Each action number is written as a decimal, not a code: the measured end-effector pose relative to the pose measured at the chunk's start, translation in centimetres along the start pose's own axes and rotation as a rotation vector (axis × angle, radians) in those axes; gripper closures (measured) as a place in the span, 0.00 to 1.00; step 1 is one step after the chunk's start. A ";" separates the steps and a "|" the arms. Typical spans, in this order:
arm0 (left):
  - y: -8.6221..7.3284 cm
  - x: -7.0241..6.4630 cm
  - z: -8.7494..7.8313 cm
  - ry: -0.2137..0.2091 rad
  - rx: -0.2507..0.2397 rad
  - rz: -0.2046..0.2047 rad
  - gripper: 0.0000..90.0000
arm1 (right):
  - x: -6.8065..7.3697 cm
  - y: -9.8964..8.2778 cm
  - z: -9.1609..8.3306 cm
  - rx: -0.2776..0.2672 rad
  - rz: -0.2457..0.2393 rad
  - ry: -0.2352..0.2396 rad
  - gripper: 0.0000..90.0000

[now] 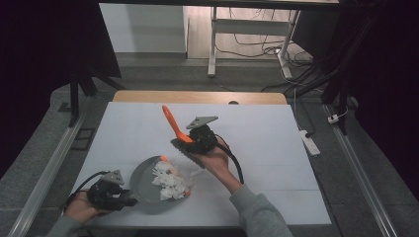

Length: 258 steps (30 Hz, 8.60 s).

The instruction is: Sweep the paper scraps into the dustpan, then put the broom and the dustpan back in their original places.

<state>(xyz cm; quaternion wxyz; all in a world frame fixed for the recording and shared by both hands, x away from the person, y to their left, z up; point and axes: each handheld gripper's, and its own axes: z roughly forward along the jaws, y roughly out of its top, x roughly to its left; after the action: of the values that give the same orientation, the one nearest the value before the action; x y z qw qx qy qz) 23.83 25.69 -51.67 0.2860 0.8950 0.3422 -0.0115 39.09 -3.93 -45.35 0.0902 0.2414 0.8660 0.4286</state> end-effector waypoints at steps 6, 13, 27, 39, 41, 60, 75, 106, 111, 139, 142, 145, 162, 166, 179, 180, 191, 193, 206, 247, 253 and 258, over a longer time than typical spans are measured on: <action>0.0 0.0 0.0 0.002 0.001 0.002 0.68 | -1.6 -1.8 0.4 0.074 0.039 -0.070 0.78; 0.1 -0.1 0.1 0.000 0.002 0.002 0.68 | -1.2 -3.4 1.4 0.143 0.057 -0.071 0.78; 0.2 -0.1 0.4 -0.002 0.006 0.001 0.68 | 4.6 -1.4 5.0 0.098 0.040 0.123 0.78; 0.1 -0.1 0.4 -0.001 0.006 0.002 0.68 | 6.7 1.2 3.3 -0.049 0.014 0.171 0.78; 0.1 -0.1 0.4 -0.001 0.004 0.000 0.68 | 6.4 1.4 2.5 -0.059 0.004 0.152 0.78; 0.1 -0.1 0.4 0.000 0.007 0.001 0.68 | 2.4 -3.1 1.5 0.093 0.046 0.000 0.78; 0.1 -0.1 0.6 -0.002 0.008 0.000 0.68 | 6.9 -1.3 2.8 -0.015 0.066 0.165 0.78; -0.1 -0.1 1.0 0.004 0.002 -0.009 0.68 | 6.2 -2.0 3.9 0.009 0.076 0.133 0.78; -0.2 -0.1 1.0 0.003 0.000 -0.010 0.68 | 7.8 -0.7 3.4 -0.037 0.045 0.172 0.78; -0.5 -0.3 1.3 0.021 -0.074 -0.033 0.68 | 0.5 -3.6 -5.2 -0.124 0.125 -0.035 0.78; -0.4 -0.4 1.3 0.025 -0.085 -0.037 0.68 | 0.0 -4.3 -5.9 -0.130 0.130 -0.044 0.78; -0.3 -0.4 1.3 0.034 -0.089 -0.042 0.68 | -0.4 -4.9 -6.5 -0.131 0.136 -0.055 0.78; -0.1 -0.5 0.1 0.096 -0.202 -0.099 0.68 | -2.2 -7.8 -10.1 -0.142 0.147 -0.077 0.78; 0.1 -0.6 -0.3 0.118 -0.234 -0.120 0.68 | -2.2 -8.3 -11.1 -0.146 0.148 -0.071 0.78; 0.6 -0.5 -0.9 0.164 -0.300 -0.175 0.68 | -2.1 -10.3 -14.0 -0.146 0.151 -0.059 0.78; 0.6 -0.5 -0.9 0.167 -0.303 -0.178 0.68 | -2.2 -10.4 -14.1 -0.147 0.152 -0.057 0.78; 0.6 -0.3 -1.3 0.197 -0.343 -0.229 0.68 | -2.3 -11.3 -15.0 -0.133 0.167 -0.042 0.78; 0.6 -0.3 -1.3 0.206 -0.345 -0.238 0.68 | -2.4 -11.5 -15.1 -0.130 0.172 -0.045 0.78; 0.4 0.1 -1.2 0.258 -0.346 -0.327 0.68 | -3.0 -12.6 -15.4 -0.105 0.218 -0.054 0.78; 3.5 1.4 4.2 0.450 -0.304 -0.643 0.68 | -4.7 -14.6 -15.2 0.036 0.286 0.026 0.78; 3.6 1.5 4.3 0.448 -0.308 -0.647 0.68 | -5.7 -15.0 -14.3 0.080 0.306 -0.001 0.78; 3.5 1.4 4.2 0.443 -0.325 -0.645 0.66 | -6.9 -15.4 -13.9 0.089 0.346 -0.008 0.78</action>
<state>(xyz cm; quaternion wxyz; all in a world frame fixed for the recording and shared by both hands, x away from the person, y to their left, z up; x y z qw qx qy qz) 27.86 22.26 -53.68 0.3247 0.6661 0.6554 0.1462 34.80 -25.02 -49.19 0.0077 0.3923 0.8292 0.3982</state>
